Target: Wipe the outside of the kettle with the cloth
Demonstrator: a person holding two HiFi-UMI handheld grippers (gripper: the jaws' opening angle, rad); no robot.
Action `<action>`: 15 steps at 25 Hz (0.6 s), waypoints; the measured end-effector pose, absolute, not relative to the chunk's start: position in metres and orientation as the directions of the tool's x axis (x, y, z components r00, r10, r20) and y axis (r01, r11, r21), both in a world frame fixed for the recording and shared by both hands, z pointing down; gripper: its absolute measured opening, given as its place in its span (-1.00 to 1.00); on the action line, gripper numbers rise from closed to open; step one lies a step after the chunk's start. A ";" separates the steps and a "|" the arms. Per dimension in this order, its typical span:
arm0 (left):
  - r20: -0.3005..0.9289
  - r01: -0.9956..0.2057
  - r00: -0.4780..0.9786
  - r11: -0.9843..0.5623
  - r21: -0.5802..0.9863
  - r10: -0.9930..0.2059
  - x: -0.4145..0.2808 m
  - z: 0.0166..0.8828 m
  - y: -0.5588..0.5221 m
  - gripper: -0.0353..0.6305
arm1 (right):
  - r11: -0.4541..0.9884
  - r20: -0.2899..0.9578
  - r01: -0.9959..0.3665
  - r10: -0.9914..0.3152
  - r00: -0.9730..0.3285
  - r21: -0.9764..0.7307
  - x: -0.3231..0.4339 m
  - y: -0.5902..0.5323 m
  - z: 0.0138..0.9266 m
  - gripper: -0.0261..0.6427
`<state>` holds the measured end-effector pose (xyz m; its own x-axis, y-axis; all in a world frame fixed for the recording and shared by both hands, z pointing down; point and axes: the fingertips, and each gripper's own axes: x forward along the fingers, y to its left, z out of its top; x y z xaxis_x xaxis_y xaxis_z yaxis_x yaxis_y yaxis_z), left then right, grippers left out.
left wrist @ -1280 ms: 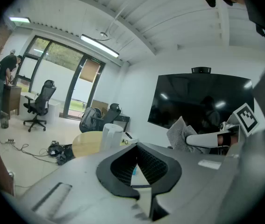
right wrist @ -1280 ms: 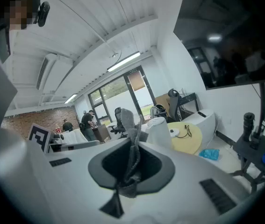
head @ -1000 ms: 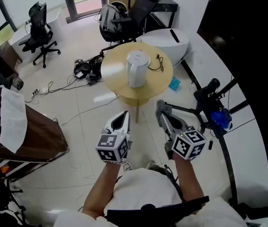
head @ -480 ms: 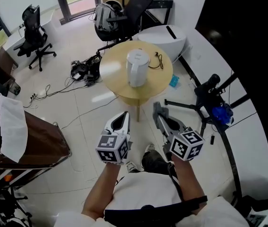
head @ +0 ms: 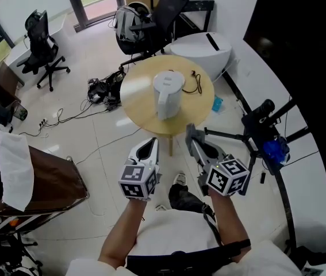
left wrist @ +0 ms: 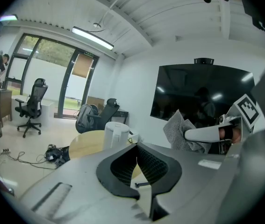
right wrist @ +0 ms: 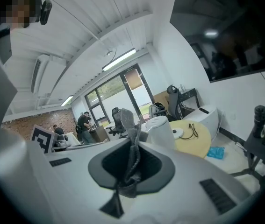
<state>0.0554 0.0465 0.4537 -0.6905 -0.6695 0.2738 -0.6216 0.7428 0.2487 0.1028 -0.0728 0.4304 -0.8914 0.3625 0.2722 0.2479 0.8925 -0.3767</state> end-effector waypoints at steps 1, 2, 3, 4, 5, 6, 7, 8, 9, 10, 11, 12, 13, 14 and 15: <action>0.280 -0.618 -0.695 0.749 0.240 -0.663 0.047 0.456 0.042 -0.89 | 0.892 0.272 0.251 0.365 -0.890 -0.375 0.094 -0.077 0.431 -0.83; 0.286 -0.613 -0.701 0.757 0.228 -0.653 0.037 0.459 0.039 -0.89 | 0.892 0.273 0.255 0.368 -0.889 -0.373 0.085 -0.082 0.432 -0.83; 0.294 -0.606 -0.708 0.766 0.215 -0.643 0.028 0.462 0.035 -0.88 | 0.892 0.274 0.258 0.371 -0.887 -0.372 0.076 -0.087 0.433 -0.83; 0.303 -0.599 -0.713 0.774 0.203 -0.632 0.018 0.465 0.030 -0.86 | 0.890 0.274 0.262 0.376 -0.885 -0.373 0.067 -0.092 0.435 -0.83; 0.311 -0.593 -0.718 0.782 0.194 -0.622 0.008 0.469 0.025 -0.80 | 0.888 0.274 0.268 0.382 -0.883 -0.373 0.058 -0.097 0.436 -0.83; 0.320 -0.586 -0.723 0.789 0.184 -0.612 -0.001 0.473 0.020 -0.73 | 0.886 0.274 0.276 0.389 -0.879 -0.373 0.049 -0.102 0.438 -0.83; 0.329 -0.578 -0.729 0.798 0.173 -0.600 -0.011 0.477 0.016 -0.65 | 0.883 0.274 0.286 0.399 -0.875 -0.373 0.040 -0.106 0.440 -0.83; 0.340 -0.568 -0.736 0.808 0.160 -0.585 -0.020 0.482 0.013 -0.56 | 0.879 0.272 0.297 0.410 -0.871 -0.374 0.032 -0.110 0.441 -0.83; 0.350 -0.557 -0.744 0.818 0.147 -0.569 -0.029 0.486 0.010 -0.44 | 0.875 0.270 0.307 0.420 -0.866 -0.375 0.025 -0.112 0.442 -0.83; 0.358 -0.546 -0.751 0.827 0.136 -0.555 -0.037 0.490 0.008 -0.37 | 0.870 0.268 0.316 0.430 -0.862 -0.377 0.018 -0.115 0.443 -0.83; 0.364 -0.536 -0.757 0.835 0.128 -0.542 -0.045 0.493 0.006 -0.34 | 0.867 0.268 0.324 0.438 -0.858 -0.379 0.012 -0.117 0.445 -0.83; 0.369 -0.527 -0.763 0.841 0.123 -0.531 -0.053 0.495 0.004 -0.31 | 0.864 0.269 0.331 0.446 -0.854 -0.380 0.006 -0.119 0.447 -0.83; 0.373 -0.520 -0.766 0.846 0.118 -0.523 -0.060 0.497 0.001 -0.29 | 0.861 0.271 0.337 0.453 -0.849 -0.382 0.000 -0.121 0.449 -0.83; 0.377 -0.517 -0.768 0.849 0.112 -0.517 -0.066 0.499 -0.001 -0.26 | 0.857 0.274 0.343 0.461 -0.844 -0.384 -0.005 -0.122 0.451 -0.83; 0.381 -0.516 -0.770 0.850 0.103 -0.513 -0.071 0.502 -0.003 -0.23 | 0.854 0.277 0.349 0.468 -0.840 -0.385 -0.010 -0.122 0.453 -0.83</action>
<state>-0.0711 -0.0034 0.5015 -0.7696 -0.5127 0.3806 -0.5159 0.8505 0.1026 -0.0099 -0.1219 0.4533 -0.8395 0.4675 0.2769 0.3488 0.8544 -0.3852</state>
